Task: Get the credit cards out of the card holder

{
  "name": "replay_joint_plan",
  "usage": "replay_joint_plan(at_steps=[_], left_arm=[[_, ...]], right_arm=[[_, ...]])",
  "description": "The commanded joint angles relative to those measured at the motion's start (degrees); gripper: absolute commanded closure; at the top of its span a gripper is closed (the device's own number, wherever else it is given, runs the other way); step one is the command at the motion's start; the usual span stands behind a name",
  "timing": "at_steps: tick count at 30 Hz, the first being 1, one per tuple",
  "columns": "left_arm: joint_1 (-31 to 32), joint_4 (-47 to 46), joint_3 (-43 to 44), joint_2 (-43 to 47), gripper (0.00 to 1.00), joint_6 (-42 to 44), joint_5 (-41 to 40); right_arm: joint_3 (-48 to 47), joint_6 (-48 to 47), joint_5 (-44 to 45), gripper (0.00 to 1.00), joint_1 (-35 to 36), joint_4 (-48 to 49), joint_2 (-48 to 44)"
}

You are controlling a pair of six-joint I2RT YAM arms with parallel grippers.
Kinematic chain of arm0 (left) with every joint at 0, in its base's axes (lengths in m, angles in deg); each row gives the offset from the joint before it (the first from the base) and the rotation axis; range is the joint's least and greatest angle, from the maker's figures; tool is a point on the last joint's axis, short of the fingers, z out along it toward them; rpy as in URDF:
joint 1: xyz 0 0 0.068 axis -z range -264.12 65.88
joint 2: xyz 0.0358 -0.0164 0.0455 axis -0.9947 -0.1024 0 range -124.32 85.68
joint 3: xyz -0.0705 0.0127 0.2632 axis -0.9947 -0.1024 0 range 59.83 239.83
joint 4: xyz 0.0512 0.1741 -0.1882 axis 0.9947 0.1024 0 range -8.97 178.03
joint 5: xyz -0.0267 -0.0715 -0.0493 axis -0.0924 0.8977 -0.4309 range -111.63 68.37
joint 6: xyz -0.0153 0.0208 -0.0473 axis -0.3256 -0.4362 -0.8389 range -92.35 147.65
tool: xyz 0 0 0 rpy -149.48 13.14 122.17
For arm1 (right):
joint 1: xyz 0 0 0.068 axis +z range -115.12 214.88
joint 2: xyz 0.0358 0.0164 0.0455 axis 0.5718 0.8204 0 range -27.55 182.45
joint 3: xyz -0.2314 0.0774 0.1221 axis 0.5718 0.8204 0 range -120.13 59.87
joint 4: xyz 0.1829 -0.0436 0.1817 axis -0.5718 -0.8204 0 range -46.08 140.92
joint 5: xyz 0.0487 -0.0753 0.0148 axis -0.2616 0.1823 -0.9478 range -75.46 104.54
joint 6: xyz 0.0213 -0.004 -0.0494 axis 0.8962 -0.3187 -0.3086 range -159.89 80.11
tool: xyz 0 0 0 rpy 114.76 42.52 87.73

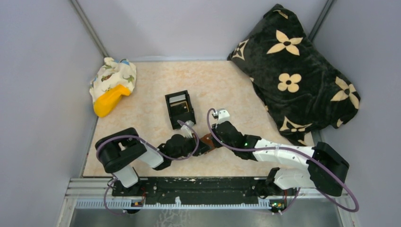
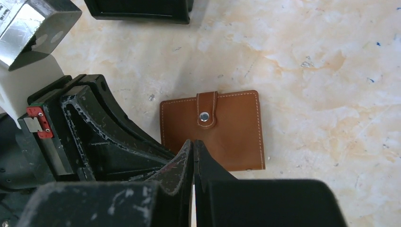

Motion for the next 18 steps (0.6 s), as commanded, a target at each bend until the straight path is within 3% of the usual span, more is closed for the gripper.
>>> replay_joint_plan(at_steps=[1,2,4,6,11,14,16,18], left_arm=[[0.2,-3.7,0.4,-0.8,0.98,-0.6,0.8],[0.2,-3.8,0.1,-0.1,0.94,-0.2,0.9],[0.3,-2.1,-0.3,2.1,0.82,1.2,0.5],[0.3,2.7,-0.2,5.7,0.71,3.7,-1.4],[0.2,19.8,0.0,20.0,0.63,9.7,-12.5],[0.2,31.3,0.6,29.5,0.6,10.1,-21.0],[0.2,39.7,1.4,36.7,0.46,9.4,-26.4],[0.2,46.9,2.5,43.0,0.23,9.4,-31.3]], right_arm=[[-0.3,-0.3,3.8,1.0,0.6,-1.3,-2.1],[-0.9,-0.6,4.8,1.0,0.6,-2.3,-1.5],[-2.0,-0.7,7.0,0.86,0.9,-4.3,-0.4],[-2.3,0.1,8.3,0.83,1.0,-4.9,-0.2],[-1.4,2.3,8.2,1.0,1.4,-4.4,-0.1],[-1.2,3.1,7.1,1.0,3.2,-2.3,-0.3],[-2.0,3.6,6.7,1.0,5.0,-0.9,0.7],[-3.9,3.8,6.7,1.0,7.1,0.1,4.2]])
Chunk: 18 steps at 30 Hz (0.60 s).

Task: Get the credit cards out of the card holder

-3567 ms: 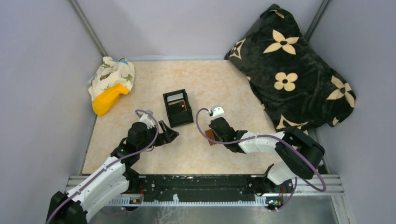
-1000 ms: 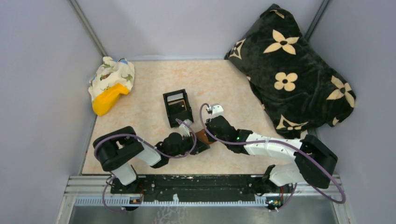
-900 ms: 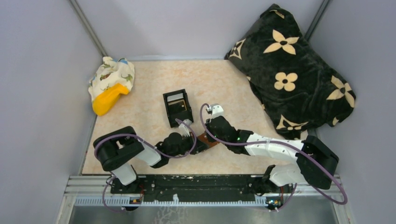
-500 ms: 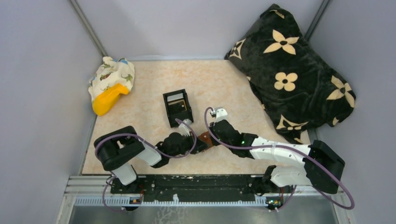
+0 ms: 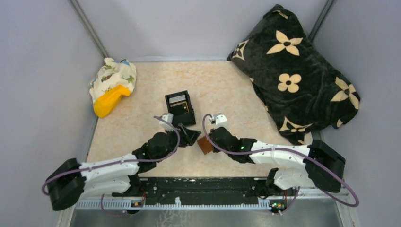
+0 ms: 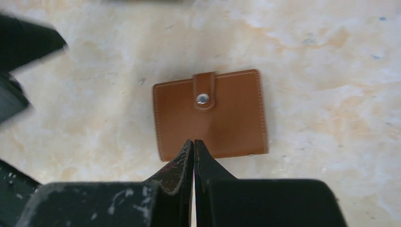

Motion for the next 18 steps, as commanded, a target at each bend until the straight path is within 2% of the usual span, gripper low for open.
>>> replay_joint_plan(at_steps=[1,3,8,15,18], left_arm=[[0.1,22.4,3.3,12.2,0.18,1.4,-15.7],[0.1,28.3,5.1,16.2,0.1,2.1,-19.0],[-0.1,38.7,8.6,20.3,0.06,1.3,-22.7],[-0.1,39.2,8.1,22.3,0.05,0.4,-21.6],[-0.2,38.1,7.6,21.7,0.01,0.7,-20.8]], right_arm=[[-5.3,1.4,0.2,1.0,4.7,4.7,6.1],[-8.1,1.3,0.5,1.0,6.7,5.0,10.6],[-10.7,3.0,-0.4,1.0,9.2,7.2,18.0],[-5.8,8.1,1.1,1.0,9.2,5.6,17.5],[-2.5,10.5,2.4,1.0,9.2,5.1,15.3]])
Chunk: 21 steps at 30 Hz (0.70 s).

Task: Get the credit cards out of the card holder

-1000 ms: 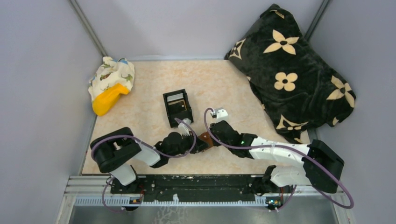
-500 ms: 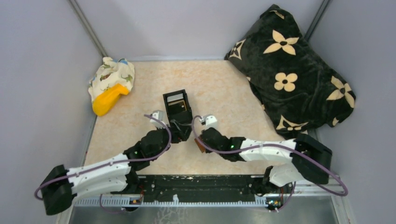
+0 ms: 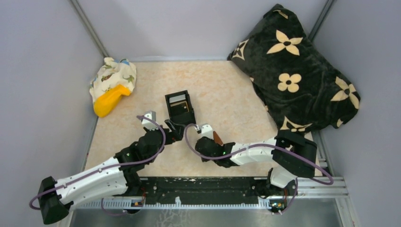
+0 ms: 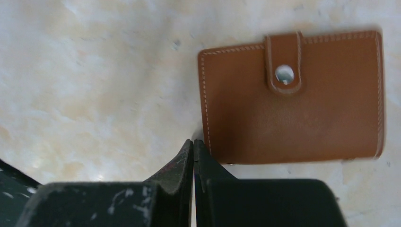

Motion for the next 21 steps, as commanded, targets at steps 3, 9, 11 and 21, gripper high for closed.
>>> replay_joint_plan(at_steps=[3,9,11,21], left_arm=[[-0.1,-0.2,0.1,-1.0,0.01,0.4,0.7],[-0.1,-5.5,-0.3,-3.1,0.01,4.6,5.0],[-0.1,-8.9,-0.4,-4.6,0.01,8.5,7.6],[-1.1,-26.9,2.4,-23.2,0.08,39.9,36.6]], right_arm=[[6.0,6.3,4.7,1.0,0.1,-2.3,-6.6],[9.8,8.5,8.2,1.0,-2.2,-7.5,-14.8],[11.3,8.3,8.1,1.0,-4.3,-8.9,-18.5],[11.0,2.0,6.1,1.0,-7.0,-10.7,-30.1]])
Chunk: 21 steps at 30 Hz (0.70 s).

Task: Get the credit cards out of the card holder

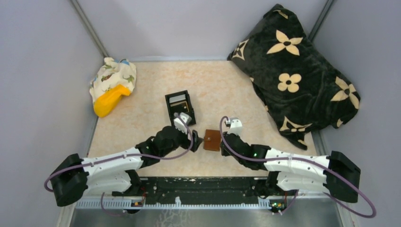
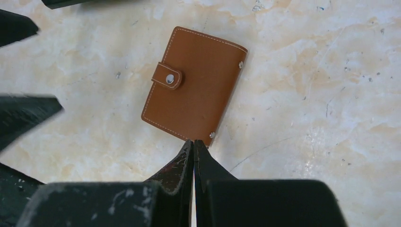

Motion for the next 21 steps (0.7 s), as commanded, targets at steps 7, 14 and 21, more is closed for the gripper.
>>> replay_joint_plan(at_steps=[7,14,21], left_arm=[[-7.9,-23.5,2.1,-15.6,0.05,28.1,40.6],[-13.7,-27.8,2.3,-21.3,0.07,33.9,54.1],[-17.4,-42.1,-0.7,-27.8,0.1,31.9,59.4]], right_arm=[[-2.8,-3.4,-3.2,1.0,-0.5,7.4,6.1],[-3.8,-4.1,-5.2,1.0,-0.6,13.3,11.7],[-2.0,-3.6,-8.2,1.0,-2.3,18.5,14.1]])
